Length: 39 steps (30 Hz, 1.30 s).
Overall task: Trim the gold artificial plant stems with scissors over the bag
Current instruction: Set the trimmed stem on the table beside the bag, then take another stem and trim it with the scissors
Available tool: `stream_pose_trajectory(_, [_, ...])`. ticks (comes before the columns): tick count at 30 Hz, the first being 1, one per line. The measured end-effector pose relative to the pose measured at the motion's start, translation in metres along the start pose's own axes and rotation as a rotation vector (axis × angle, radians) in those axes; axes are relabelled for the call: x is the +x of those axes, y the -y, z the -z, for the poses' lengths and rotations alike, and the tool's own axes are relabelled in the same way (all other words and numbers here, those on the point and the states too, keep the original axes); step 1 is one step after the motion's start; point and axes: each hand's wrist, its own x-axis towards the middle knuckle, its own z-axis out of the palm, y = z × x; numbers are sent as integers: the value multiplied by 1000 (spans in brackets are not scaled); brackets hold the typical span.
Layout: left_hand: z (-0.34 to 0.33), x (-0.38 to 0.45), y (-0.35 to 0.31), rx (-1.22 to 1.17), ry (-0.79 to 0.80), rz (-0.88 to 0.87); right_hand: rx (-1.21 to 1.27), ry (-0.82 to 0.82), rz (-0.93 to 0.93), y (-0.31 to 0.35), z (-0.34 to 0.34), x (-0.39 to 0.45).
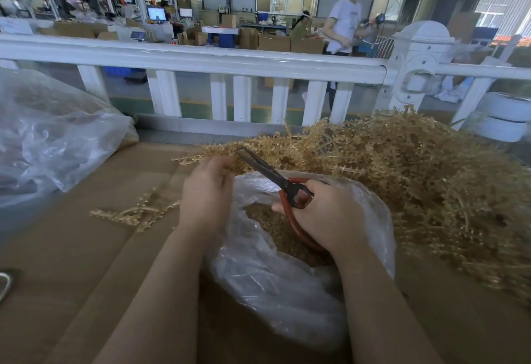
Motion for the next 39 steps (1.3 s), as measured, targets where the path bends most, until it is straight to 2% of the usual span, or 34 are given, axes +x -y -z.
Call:
stream_pose_trajectory(3, [-13, 2, 2, 237, 402, -81, 23, 5, -19, -1, -2, 2])
stream_pose_trajectory(4, [-15, 3, 2, 266, 493, -59, 28, 0, -25, -1, -3, 2])
stream_pose_trajectory(6, [-17, 6, 2, 300, 563, -29, 35, -10, -37, -1, -3, 2])
stream_pose_trajectory(9, [-14, 8, 0, 227, 506, 31, 37, -13, -59, -1, -4, 2])
stream_pose_trajectory(13, [-14, 14, -7, 1, 403, 244, 49, -6, -83, 0, -4, 2])
stream_pose_trajectory(17, [-17, 20, -10, 65, 323, 269, 72, -13, -97, -1, -4, 1])
stream_pose_trajectory(21, [-20, 30, -15, 235, 343, 253, 28, -14, -112, -1, -5, 3])
stream_pose_trajectory(26, [-17, 34, -17, 271, 450, 249, 18, -16, -129, 0, -6, 3])
stream_pose_trajectory(30, [-21, 26, -19, 296, 351, 200, 36, 1, -137, -1, -7, 4])
stream_pose_trajectory(33, [-24, 18, -19, 122, 183, 204, 59, -8, -145, -2, -7, 3])
stream_pose_trajectory(36, [-21, 14, -19, -240, -2, 263, 75, -35, -136, -1, -6, 2])
stream_pose_trajectory(39, [-16, 11, -22, -574, -78, 234, 84, -22, -147, 0, -4, 2])
